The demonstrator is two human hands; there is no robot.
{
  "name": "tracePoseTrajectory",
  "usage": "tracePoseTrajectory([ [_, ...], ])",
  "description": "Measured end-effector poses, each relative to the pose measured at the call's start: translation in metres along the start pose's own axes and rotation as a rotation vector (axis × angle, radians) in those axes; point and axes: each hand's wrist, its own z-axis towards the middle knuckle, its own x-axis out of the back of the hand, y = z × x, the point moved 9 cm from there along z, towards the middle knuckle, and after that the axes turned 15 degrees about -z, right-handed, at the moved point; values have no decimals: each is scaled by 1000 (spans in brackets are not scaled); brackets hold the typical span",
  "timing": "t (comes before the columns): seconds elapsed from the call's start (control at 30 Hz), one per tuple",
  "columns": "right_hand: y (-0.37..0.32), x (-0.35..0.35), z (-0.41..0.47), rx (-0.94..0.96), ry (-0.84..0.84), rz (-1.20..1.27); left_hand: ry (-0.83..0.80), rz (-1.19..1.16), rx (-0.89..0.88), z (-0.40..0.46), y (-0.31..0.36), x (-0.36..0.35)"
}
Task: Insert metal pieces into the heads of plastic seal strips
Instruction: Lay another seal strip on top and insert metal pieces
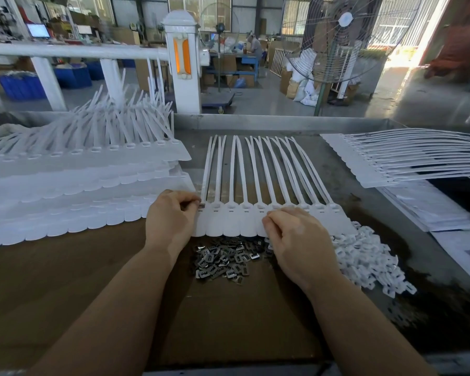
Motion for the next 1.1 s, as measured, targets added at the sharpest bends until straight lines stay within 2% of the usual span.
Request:
tracePoseTrajectory([
  [0.1,0,1,0,1,13,3,-68,-40,-93,-6,15,-6],
  [0.33,0,1,1,8,5,5,-562,-70,-388,-41,60,-49],
  [0.47,0,0,1,6,-4,5,-745,-42,-416,-54,61,-63],
  [0.73,0,1,0,5,6,8,-780,36,-386,-57,55,-66],
  [1.1,0,0,0,6,3,4,-781,7,-350,-56,53,-67],
])
